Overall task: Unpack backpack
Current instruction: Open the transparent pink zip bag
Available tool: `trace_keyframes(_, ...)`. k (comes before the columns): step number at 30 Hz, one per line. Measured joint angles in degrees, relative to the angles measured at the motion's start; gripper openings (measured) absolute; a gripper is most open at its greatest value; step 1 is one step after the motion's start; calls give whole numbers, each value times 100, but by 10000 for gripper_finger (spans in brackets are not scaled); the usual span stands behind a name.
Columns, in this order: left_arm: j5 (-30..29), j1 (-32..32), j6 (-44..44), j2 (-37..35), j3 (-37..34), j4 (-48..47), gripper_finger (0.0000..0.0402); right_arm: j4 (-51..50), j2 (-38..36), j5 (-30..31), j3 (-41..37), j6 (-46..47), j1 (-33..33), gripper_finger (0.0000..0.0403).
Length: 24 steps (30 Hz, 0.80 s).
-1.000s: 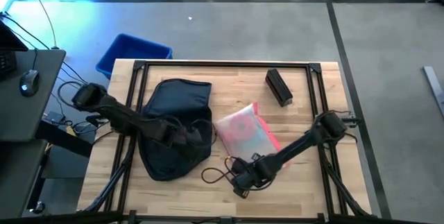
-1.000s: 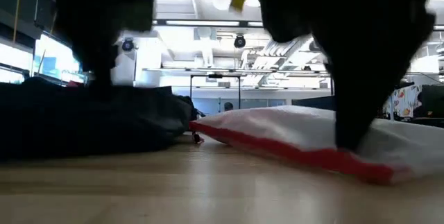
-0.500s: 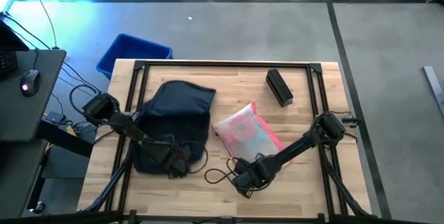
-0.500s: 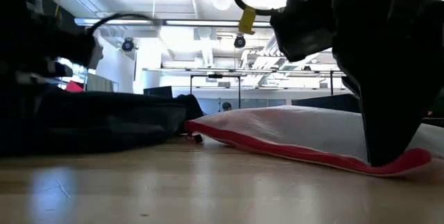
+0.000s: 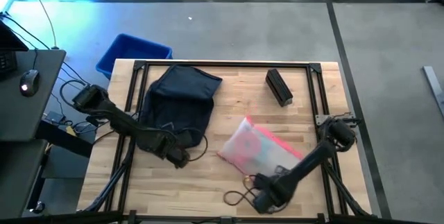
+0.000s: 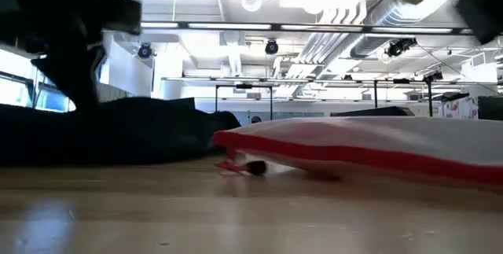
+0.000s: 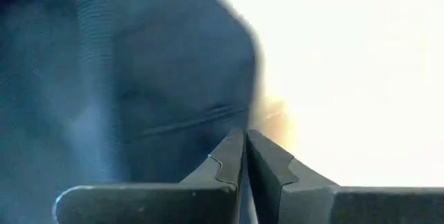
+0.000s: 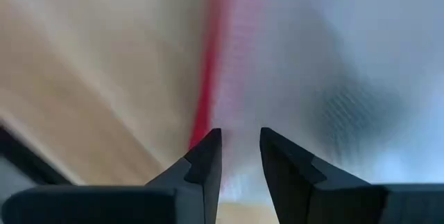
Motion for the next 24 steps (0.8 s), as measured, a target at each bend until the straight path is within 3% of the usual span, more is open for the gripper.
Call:
trace_keyframes(3, 12, -69, 785, 107, 11, 1220, 0, -477, -124, 9, -9, 988, 129, 84)
trace_keyframes(9, 53, -76, 3439, 532, 15, 3246, 13, 409, -460, 534, 0, 1339, 285, 84)
trace_keyframes(17, 60, 8, 6747, 1160, 13, 4186, 93, 829, -565, 804, 149, 1332, 275, 84)
trace_keyframes(24, -216, 229, 8267, 1906, 13, 5161, 169, 1102, -578, 417, 149, 1333, 254, 84)
